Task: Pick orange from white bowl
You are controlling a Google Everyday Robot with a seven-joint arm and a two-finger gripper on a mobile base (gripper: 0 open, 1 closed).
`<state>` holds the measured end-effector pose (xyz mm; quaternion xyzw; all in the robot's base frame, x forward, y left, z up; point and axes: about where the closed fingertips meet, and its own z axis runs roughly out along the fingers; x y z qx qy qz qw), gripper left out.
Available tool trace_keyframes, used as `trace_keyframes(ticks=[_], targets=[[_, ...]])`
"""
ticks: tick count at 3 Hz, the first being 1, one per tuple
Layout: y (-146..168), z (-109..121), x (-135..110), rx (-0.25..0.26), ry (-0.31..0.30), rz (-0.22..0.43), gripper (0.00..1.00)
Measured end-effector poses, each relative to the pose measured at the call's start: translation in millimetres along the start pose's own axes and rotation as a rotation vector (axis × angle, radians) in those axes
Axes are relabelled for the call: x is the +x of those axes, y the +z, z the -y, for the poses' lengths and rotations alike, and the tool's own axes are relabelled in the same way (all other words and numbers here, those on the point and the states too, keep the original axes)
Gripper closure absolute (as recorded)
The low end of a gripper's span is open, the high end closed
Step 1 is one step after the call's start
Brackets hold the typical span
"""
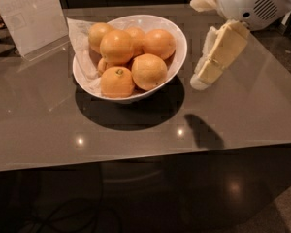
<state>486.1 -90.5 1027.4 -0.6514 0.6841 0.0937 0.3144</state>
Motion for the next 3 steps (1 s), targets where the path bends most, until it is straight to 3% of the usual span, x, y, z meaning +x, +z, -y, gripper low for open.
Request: trace_keyframes(ticks=[1,2,3], targets=[[22,5,-16,-0.018,-0.023,0.063,0.00],[61,15,-47,-0.081,-0.074,0.146,0.00],[79,21,-62,-0.109,-0.097,0.185,0.00]])
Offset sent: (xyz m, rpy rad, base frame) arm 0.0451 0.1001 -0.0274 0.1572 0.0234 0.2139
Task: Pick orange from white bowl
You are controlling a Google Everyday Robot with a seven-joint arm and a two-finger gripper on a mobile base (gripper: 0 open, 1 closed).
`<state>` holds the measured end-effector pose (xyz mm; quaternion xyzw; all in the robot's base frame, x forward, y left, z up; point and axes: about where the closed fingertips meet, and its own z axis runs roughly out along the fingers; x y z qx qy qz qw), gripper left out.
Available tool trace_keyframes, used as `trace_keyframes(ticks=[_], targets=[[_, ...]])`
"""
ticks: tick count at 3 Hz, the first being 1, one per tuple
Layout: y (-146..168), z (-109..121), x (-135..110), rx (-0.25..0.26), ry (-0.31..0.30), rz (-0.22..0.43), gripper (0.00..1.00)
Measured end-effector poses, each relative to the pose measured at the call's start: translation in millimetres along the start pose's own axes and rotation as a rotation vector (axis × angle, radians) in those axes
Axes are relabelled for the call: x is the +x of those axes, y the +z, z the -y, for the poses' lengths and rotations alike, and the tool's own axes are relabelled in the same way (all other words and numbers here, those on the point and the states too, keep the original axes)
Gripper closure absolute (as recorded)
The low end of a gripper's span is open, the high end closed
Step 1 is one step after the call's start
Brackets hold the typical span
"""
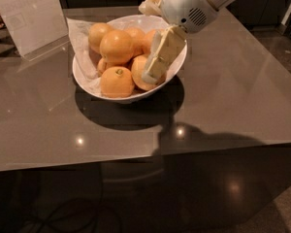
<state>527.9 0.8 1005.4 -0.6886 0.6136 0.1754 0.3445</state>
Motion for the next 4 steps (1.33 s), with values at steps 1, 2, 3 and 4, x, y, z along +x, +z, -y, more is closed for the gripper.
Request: trace_keyframes(ticks=[1,2,3,4], targets=[[0,0,0,0.000,0.000,0.000,0.00],[13,23,2,0.009,-0.007,0.034,0.00],[42,59,8,0.004,0.008,0.090,0.00],[42,57,7,0.013,0.008,0.095,0.00]])
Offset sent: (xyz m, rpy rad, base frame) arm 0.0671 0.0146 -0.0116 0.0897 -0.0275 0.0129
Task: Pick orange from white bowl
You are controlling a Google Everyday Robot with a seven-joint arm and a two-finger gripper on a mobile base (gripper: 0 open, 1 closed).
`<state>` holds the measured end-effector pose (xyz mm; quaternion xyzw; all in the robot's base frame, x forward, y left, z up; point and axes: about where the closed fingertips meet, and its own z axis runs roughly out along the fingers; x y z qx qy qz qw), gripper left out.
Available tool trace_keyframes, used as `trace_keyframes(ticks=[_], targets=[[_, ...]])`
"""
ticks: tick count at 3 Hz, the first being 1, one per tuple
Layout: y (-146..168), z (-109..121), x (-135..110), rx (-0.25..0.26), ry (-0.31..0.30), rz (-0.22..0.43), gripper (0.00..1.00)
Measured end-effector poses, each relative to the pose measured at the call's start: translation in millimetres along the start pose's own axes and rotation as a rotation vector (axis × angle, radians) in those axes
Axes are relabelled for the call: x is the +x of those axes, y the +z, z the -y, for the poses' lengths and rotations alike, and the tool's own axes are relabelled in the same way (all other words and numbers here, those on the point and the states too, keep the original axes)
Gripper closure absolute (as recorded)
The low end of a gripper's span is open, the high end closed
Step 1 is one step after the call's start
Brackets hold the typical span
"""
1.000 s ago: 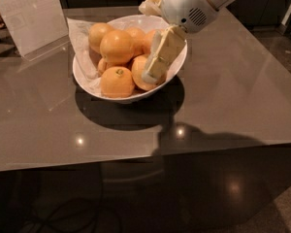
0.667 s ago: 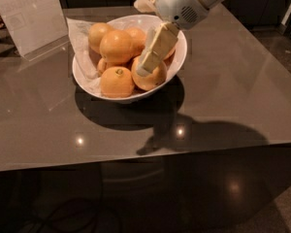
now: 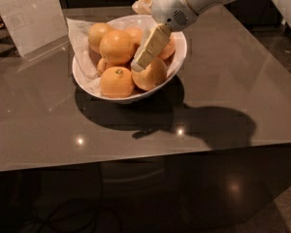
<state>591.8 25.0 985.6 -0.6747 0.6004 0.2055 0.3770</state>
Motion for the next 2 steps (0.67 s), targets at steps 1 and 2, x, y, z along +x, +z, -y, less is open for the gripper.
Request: trace_keyframes(ticks=[1,2], targets=[[18,2,-3,-0.012,-0.002,0.051,0.00],[44,9,-6,-0.044,0.003,0.099,0.00]])
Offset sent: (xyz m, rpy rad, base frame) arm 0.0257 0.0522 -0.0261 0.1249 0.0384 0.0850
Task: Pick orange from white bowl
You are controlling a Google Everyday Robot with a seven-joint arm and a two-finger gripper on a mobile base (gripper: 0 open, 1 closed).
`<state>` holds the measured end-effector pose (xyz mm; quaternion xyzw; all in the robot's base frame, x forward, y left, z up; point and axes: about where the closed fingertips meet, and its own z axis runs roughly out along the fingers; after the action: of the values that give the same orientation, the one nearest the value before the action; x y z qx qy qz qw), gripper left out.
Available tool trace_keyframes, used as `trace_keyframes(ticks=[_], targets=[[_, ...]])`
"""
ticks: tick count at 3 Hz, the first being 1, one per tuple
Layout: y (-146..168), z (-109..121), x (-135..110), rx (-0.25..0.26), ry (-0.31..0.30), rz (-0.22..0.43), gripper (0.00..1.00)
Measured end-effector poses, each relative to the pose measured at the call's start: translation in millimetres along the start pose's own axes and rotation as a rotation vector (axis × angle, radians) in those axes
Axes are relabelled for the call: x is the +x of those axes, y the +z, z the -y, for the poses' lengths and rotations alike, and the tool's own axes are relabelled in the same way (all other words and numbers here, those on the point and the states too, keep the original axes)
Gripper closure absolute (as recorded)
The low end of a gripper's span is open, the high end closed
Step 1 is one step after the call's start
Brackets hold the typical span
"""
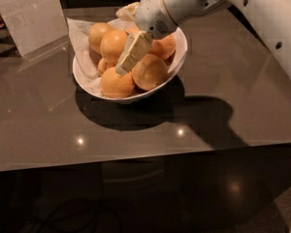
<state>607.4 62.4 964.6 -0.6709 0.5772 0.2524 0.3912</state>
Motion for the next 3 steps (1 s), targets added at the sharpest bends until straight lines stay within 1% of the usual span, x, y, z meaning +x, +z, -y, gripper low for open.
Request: trace_keyframes(ticks=[1,3], targets=[[11,3,3,-0.011,0.013,0.014,0.00],[25,6,14,-0.026,0.059,0.021,0.00]])
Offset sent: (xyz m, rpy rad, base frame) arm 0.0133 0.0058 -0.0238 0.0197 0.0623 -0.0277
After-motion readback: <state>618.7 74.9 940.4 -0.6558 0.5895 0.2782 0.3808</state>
